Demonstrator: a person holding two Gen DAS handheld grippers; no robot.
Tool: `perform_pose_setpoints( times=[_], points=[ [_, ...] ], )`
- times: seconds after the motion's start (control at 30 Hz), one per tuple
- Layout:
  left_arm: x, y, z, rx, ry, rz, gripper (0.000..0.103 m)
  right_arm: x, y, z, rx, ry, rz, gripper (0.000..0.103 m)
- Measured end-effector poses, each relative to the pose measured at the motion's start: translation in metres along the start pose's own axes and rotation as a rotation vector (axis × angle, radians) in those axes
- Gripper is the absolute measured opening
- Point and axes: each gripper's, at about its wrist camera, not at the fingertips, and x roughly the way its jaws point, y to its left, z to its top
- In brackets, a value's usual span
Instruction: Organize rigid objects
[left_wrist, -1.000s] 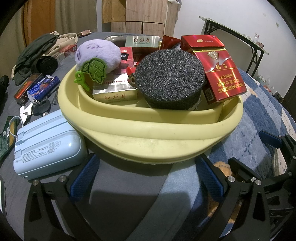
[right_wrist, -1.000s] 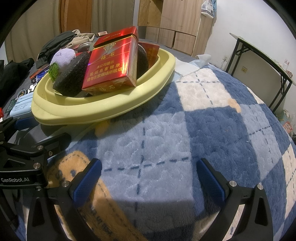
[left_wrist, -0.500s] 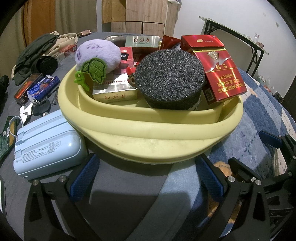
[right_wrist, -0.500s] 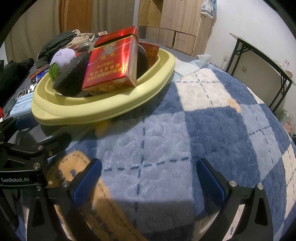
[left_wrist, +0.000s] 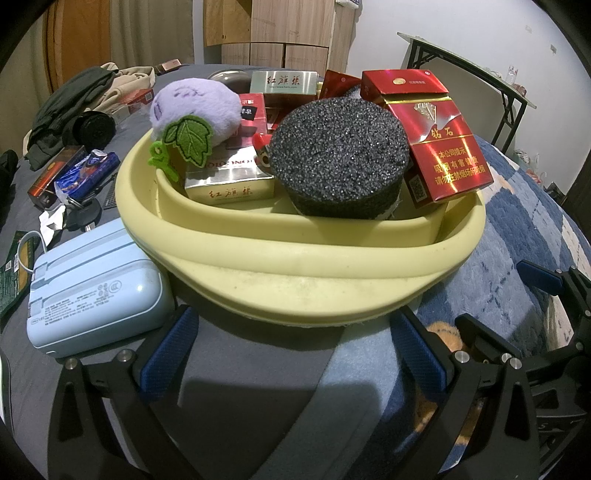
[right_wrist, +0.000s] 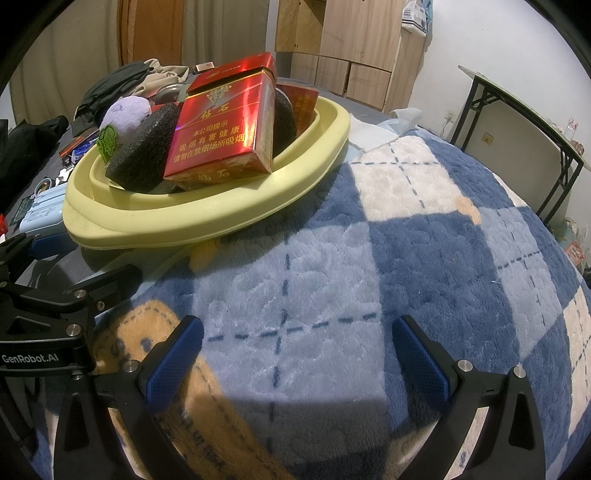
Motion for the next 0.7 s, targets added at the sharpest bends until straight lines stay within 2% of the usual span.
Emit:
perform_pose_setpoints(
  times=[0.7],
  points=[
    [0.0013, -0.0006, 0.001, 0.0, 0.0, 0.0, 0.103, 0.0005, 0.0002, -0.0001, 0.0, 0.0, 0.0, 0.103]
  ],
)
